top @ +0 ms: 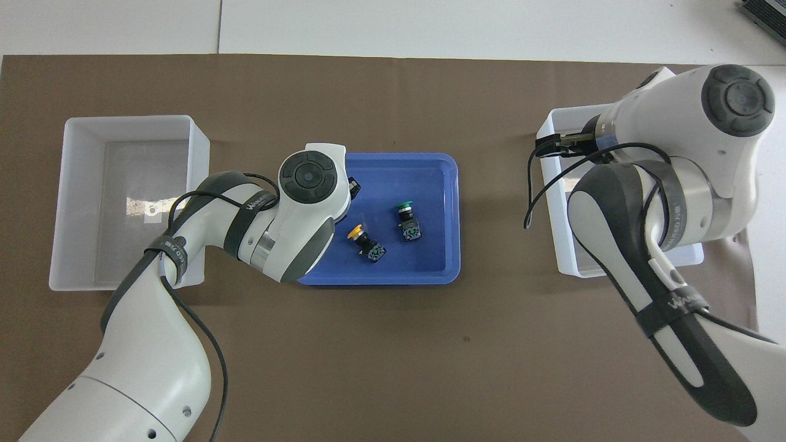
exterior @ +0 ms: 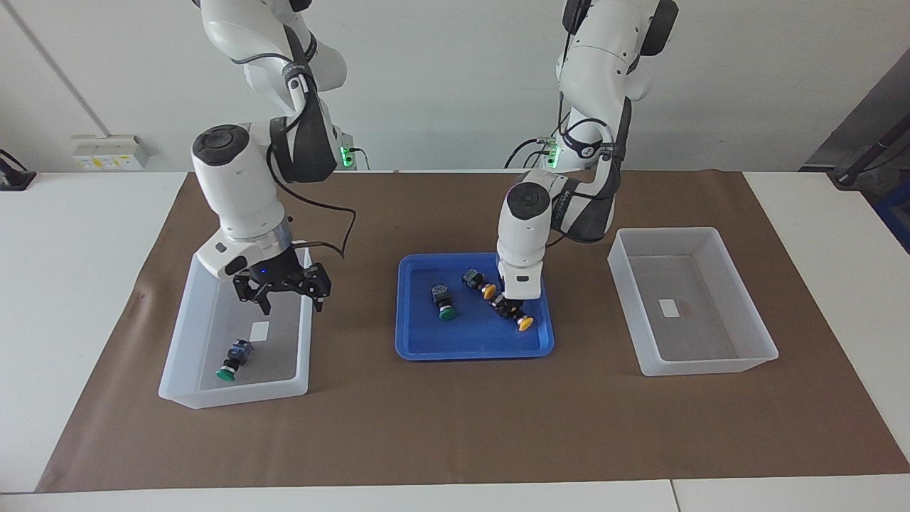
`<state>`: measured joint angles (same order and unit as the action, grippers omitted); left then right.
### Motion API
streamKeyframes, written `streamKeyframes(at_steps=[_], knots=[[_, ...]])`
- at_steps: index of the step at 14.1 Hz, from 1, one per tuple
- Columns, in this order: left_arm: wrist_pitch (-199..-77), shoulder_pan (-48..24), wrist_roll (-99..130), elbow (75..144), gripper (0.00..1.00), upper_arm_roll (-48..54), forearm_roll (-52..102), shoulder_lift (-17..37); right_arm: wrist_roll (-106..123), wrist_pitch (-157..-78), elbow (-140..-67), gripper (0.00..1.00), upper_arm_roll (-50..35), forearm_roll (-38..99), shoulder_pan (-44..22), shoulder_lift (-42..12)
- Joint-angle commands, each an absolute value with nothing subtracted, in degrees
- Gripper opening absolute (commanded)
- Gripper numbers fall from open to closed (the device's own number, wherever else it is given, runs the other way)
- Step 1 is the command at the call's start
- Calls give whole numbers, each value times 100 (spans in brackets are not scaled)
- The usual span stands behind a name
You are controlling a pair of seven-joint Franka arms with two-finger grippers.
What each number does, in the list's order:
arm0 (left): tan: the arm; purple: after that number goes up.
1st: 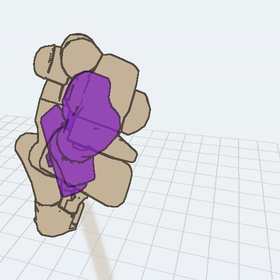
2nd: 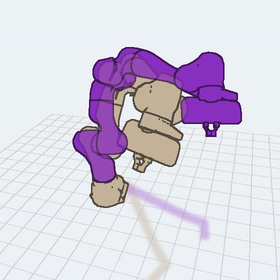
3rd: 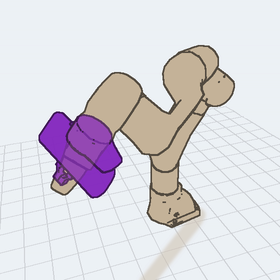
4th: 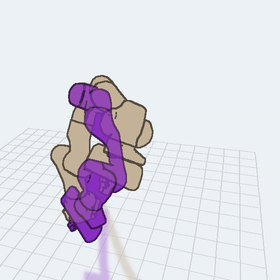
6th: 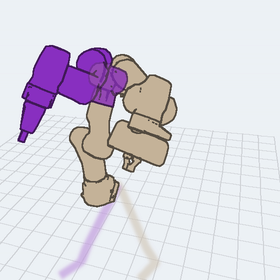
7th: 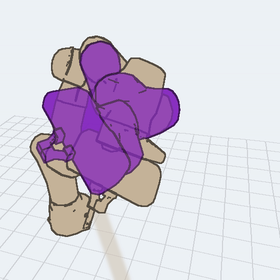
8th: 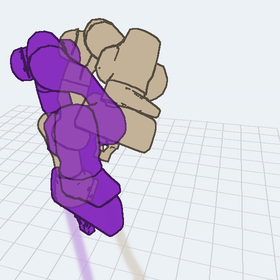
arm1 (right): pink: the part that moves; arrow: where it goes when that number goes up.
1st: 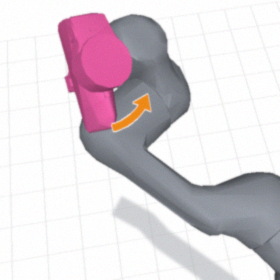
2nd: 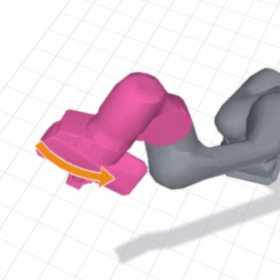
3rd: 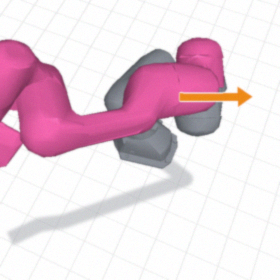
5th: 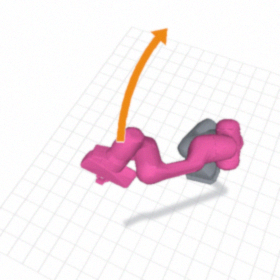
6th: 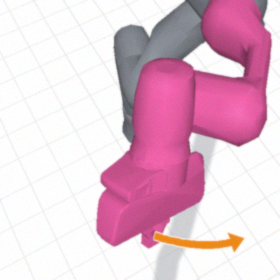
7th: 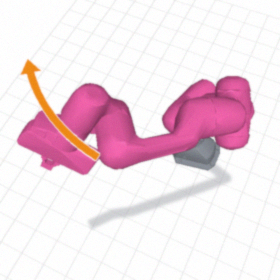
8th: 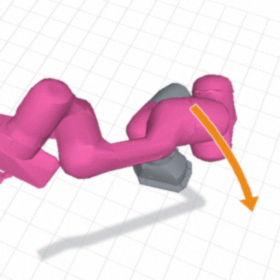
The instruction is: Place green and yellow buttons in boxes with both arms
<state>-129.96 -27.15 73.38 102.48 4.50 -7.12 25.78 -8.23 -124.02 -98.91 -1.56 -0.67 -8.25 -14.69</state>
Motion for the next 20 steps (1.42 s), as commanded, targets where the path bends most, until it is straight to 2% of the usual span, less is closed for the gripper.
streamKeyframes(at_steps=[1, 5, 6, 10, 15, 18, 20], knots=[[-13061, -2821, 7462, 10362, 0, 369, -905, 2540, -984, -12384, -10002, 100, -158, -70, -1106, -1389], [-12026, -2769, 7287, 9696, 0, 387, -1037, 2479, -993, -12498, -10046, 100, -167, -70, -1467, -1397], [-11867, -2699, 7217, 9677, 0, 404, -1011, 2296, -993, -12498, -10046, 100, -167, -70, -1546, -1406], [-11094, -1945, 5744, 9677, 0, 387, -160, 1277, -1107, -12620, -10099, 100, -167, -62, -2064, -1537], [-10495, -723, 3792, 9712, 0, 387, 211, 844, -1292, -13322, -10221, 100, -167, -62, -2531, -1924], [-10695, 41, 2483, 10149, 0, 378, 220, 686, -1327, -13640, -10266, 100, -167, -70, -2759, -2240], [-11509, 508, 1638, 10999, 0, 378, 220, 371, -1380, -13850, -10344, 100, -158, -105, -2900, -2399]])
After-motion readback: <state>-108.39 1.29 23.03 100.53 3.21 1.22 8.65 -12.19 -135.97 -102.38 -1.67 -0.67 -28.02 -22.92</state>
